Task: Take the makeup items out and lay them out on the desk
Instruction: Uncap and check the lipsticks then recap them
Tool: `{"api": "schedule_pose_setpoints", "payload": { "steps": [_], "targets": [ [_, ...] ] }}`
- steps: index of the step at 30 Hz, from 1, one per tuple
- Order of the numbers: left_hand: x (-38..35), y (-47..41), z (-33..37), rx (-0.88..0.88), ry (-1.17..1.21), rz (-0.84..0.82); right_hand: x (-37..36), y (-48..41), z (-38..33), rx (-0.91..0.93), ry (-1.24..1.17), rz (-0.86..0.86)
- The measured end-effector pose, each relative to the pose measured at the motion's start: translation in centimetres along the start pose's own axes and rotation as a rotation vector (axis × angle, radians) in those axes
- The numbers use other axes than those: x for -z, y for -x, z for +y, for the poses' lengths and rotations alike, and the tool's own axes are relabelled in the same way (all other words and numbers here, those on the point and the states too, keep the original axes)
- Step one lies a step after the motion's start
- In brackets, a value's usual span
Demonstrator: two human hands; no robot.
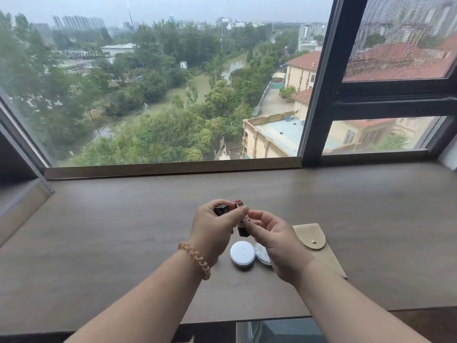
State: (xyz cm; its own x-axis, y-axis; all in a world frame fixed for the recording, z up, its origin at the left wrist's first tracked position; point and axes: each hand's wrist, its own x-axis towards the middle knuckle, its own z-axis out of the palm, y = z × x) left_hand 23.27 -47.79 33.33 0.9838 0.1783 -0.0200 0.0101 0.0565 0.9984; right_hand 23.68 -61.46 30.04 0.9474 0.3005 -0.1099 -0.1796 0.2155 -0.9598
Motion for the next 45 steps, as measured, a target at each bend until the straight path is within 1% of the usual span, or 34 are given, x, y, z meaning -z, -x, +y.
{"api": "schedule_pose_setpoints", "payload": {
  "steps": [3,8,13,14,18,23,26,30,34,37,40,44,45],
  "targets": [
    [0.1,0.1,-0.1,0.003,0.002,0.0,0.0,0.1,0.0,-0.003,0.009,0.005],
    [0.4,0.0,-0.7,0.009,0.018,0.001,-0.6,-0.2,0.5,0.026,0.184,0.069],
    [0.9,-0.1,-0.6,0.005,0.039,-0.014,-0.6,-0.3,0.8,-0.011,-0.016,-0.059],
    [1.0,-0.1,-0.7,0.004,0.033,-0.016,-0.6,-0.3,0.9,-0.019,-0.02,-0.063],
    [1.3,-0.1,-1.4,0.001,-0.006,-0.011,-1.1,-0.6,1.3,0.007,0.1,0.0],
    [1.8,-0.3,-1.6,0.029,-0.023,-0.022,-1.1,-0.5,1.0,-0.054,-0.013,-0.088],
    [2.4,-0.4,-2.1,0.065,-0.048,-0.041,-1.0,-0.8,1.4,-0.042,0.046,-0.081],
    [3.1,-0.3,-3.1,0.083,-0.106,-0.056,-1.3,-1.5,2.1,-0.036,0.174,-0.028],
    [3.9,-0.3,-4.6,0.12,-0.145,-0.088,-1.1,-2.1,3.7,-0.101,0.239,-0.061],
    [4.7,-0.3,-7.0,0.179,-0.231,-0.116,-0.9,-2.6,5.8,-0.151,0.303,-0.07],
    [5.6,0.0,-9.9,0.252,-0.31,-0.05,-0.4,-3.0,8.3,-0.18,0.401,-0.011],
    [6.7,-0.3,-13.4,0.411,-0.173,0.101,0.8,-4.4,11.7,-0.197,0.526,0.186],
    [6.8,-0.5,-14.3,0.432,-0.193,0.121,1.1,-4.7,12.2,-0.189,0.576,0.224]
  ]
}}
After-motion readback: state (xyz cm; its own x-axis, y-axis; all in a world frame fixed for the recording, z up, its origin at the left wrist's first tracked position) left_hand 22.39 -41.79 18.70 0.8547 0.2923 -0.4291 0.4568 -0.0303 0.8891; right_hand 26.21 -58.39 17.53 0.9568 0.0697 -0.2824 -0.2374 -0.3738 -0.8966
